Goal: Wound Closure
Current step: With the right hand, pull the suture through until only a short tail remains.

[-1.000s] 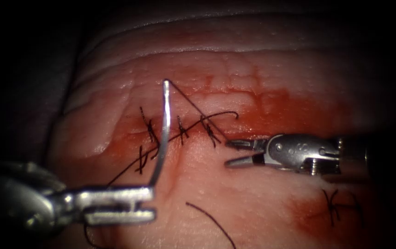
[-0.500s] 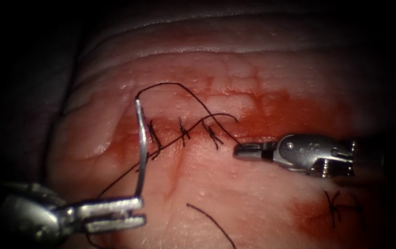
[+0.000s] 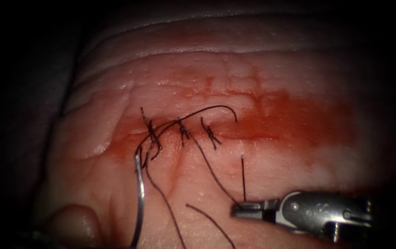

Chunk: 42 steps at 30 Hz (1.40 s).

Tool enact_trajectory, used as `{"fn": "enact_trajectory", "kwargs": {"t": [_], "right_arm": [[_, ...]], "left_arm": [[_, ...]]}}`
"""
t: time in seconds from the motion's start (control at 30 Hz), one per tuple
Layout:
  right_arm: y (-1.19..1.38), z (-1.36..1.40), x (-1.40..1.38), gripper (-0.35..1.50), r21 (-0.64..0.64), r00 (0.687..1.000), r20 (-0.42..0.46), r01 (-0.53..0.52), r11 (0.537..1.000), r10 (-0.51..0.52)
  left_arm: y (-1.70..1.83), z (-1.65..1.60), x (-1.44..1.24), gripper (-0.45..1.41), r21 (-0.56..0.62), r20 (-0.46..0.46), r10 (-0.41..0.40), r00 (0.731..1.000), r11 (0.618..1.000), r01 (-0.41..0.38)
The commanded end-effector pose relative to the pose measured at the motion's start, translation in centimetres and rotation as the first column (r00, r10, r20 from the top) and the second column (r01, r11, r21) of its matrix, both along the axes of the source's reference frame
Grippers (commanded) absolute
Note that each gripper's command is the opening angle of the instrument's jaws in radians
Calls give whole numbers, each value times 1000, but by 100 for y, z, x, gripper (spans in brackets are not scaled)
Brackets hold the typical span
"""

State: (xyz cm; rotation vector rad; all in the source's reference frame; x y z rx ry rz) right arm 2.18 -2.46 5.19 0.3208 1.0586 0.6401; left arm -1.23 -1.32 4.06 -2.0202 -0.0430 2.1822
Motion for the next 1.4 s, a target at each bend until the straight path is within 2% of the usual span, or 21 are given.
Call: {"fn": "enact_trajectory", "kwargs": {"t": [0.03,0.2,0.37,0.43,0.47,0.5,0.53,0.6,0.67,0.77,0.93,1.07,1.27,1.3,1.4], "right_arm": [[-19,-6,12,-35,-1,1000,-6,-1,1000,1],[-44,-26,25,-35,-5,1000,-13,17,1000,-17],[-58,-44,39,-35,-8,999,-24,34,999,-34],[-57,-47,43,-35,-79,998,-32,53,995,-56],[-54,-48,44,-27,-134,997,-33,64,989,-69],[-48,-48,45,22,-183,996,-41,68,981,-77],[-43,-48,44,56,-214,995,-50,70,974,-82],[-27,-45,40,109,-275,994,-63,65,959,-85],[-11,-40,32,124,-325,993,-73,60,944,-88],[11,-29,16,128,-348,994,-75,47,936,-78],[36,-3,-7,118,-389,996,-43,58,919,-81],[54,20,-12,111,-394,997,-16,58,917,-70],[68,49,-3,114,-397,999,20,51,916,-46],[69,53,-1,111,-396,998,27,57,916,-50],[70,66,6,79,-386,995,46,98,917,-87]], "left_arm": [[-6,3,-3,-45,1,1,2,1000,1000,-2],[-16,-2,10,-45,12,11,14,1000,1000,-14],[-17,-9,27,-45,17,-4,5,1000,1000,-5],[-15,-13,32,-45,20,1,-5,1000,1000,5],[-13,-16,34,-45,22,3,-10,1000,1000,10],[-11,-19,36,-45,24,5,-16,1000,1000,16],[-9,-21,38,-45,27,7,-26,1000,999,25],[0,-27,45,-45,36,14,-53,999,998,52],[9,-30,53,-45,47,12,-83,996,996,82],[23,-33,71,-45,69,-4,-126,992,990,126],[35,-31,97,-45,73,-42,-179,983,981,182],[36,-28,100,-45,68,-70,-200,977,976,205],[38,-22,99,-45,66,-66,-198,978,977,202],[38,-21,99,-45,66,-66,-198,978,977,202],[39,-20,99,-45,66,-66,-198,978,977,203]]}}
